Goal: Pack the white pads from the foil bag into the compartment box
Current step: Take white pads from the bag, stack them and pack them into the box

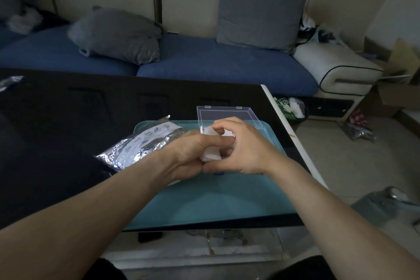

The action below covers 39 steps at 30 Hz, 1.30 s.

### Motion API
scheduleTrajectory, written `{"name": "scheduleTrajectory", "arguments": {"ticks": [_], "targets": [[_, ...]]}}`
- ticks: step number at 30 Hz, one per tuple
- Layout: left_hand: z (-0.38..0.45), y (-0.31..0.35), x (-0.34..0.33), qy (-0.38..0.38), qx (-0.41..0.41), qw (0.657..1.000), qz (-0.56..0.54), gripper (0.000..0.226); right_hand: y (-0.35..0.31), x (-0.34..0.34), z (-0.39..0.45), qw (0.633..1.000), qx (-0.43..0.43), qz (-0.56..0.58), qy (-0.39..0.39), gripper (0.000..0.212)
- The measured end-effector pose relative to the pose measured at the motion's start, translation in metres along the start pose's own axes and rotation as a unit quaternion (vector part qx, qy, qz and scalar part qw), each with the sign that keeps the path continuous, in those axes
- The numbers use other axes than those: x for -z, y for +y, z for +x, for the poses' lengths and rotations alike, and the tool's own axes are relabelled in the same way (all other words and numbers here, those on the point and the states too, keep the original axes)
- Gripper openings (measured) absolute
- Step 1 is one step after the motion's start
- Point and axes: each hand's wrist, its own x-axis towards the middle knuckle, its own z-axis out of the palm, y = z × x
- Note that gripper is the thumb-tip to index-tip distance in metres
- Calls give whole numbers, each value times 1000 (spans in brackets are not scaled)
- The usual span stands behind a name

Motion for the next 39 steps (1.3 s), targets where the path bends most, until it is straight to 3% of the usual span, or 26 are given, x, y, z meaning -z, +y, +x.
{"name": "scheduleTrajectory", "arguments": {"ticks": [6, 10, 15, 19, 23, 31, 34, 37, 39], "targets": [[-1, 1, 0, -10, -22, 1000, 20, 12, 0, -4, 1, 999, 18, 9, 31, 57], [0, 0, 1, 1, -29, 999, 39, 36, -3, -4, 1, 999, 40, -6, 18, 73], [-3, 4, -3, -24, 27, 999, 3, 27, -3, -4, 2, 999, 42, -3, 23, 68], [-1, 4, -1, -12, 34, 999, 30, 40, -2, -7, 2, 1000, 23, -9, 19, 72], [2, 2, 1, -7, 41, 998, 39, 17, -1, -10, 2, 999, 28, -12, 22, 70], [10, -3, 7, 29, 44, 993, 107, 21, 4, 5, -2, 997, -5, 56, -61, 78], [10, -5, 10, 21, 55, 989, 137, 20, 8, 14, -4, 986, -18, 121, -118, 66], [7, -7, 9, -24, 70, 984, 161, 20, 10, 11, -3, 984, -27, 160, -73, 47], [6, -9, 8, -55, 84, 980, 170, 34, 8, 9, -4, 984, -23, 169, -43, 29]]}}
